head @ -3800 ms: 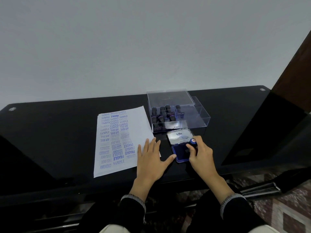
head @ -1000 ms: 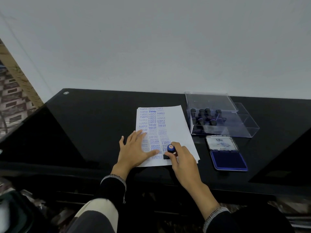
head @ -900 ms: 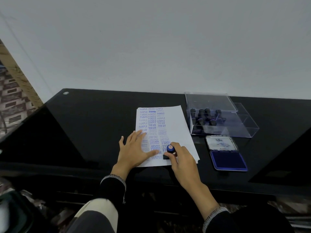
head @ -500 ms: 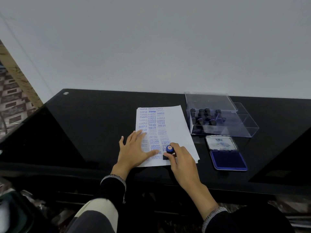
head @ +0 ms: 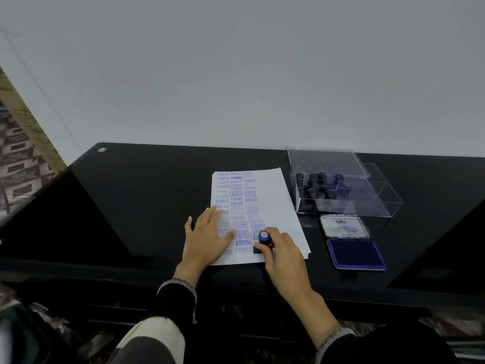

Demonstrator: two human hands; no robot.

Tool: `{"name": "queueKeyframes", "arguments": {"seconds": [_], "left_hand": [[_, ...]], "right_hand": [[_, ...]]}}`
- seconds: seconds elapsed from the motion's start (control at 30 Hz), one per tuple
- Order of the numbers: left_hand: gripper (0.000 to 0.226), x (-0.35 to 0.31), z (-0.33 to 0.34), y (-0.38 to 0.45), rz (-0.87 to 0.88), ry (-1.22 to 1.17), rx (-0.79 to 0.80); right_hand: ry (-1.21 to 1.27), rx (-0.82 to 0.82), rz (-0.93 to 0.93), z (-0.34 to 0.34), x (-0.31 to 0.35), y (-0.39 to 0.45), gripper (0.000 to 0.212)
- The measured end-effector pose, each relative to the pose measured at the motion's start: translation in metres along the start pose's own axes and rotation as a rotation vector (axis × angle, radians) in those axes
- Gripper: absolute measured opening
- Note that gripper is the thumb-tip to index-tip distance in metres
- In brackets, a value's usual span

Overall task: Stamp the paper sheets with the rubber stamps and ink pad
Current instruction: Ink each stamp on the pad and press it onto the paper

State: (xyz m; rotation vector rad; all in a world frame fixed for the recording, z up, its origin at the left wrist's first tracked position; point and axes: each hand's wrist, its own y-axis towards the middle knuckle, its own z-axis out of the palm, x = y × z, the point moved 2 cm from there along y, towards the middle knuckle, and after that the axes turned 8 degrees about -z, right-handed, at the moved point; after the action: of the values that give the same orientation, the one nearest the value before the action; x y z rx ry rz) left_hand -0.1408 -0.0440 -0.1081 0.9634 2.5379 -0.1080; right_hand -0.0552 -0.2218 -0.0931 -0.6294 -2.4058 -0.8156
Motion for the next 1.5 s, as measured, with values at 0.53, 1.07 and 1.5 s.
{"name": "queueKeyframes", "arguments": {"seconds": [0.53, 1.07, 1.5], "left_hand": [[0.065, -0.001, 0.000, 0.000, -0.021, 0.024, -0.001], [0.065, -0.001, 0.000, 0.001, -0.029, 0.027, 0.005], [0.065, 0.000, 0.001, 0.002, -0.030, 0.019, 0.009]], "right_hand": [[0.029, 0.001, -0.006, 0.000, 0.000, 0.001, 0.024], [0.119, 0.031, 0.045, 0.001, -0.006, 0.003, 0.020], [0.741, -0.445, 0.471, -0.036, -0.027, 0.015, 0.005]]}}
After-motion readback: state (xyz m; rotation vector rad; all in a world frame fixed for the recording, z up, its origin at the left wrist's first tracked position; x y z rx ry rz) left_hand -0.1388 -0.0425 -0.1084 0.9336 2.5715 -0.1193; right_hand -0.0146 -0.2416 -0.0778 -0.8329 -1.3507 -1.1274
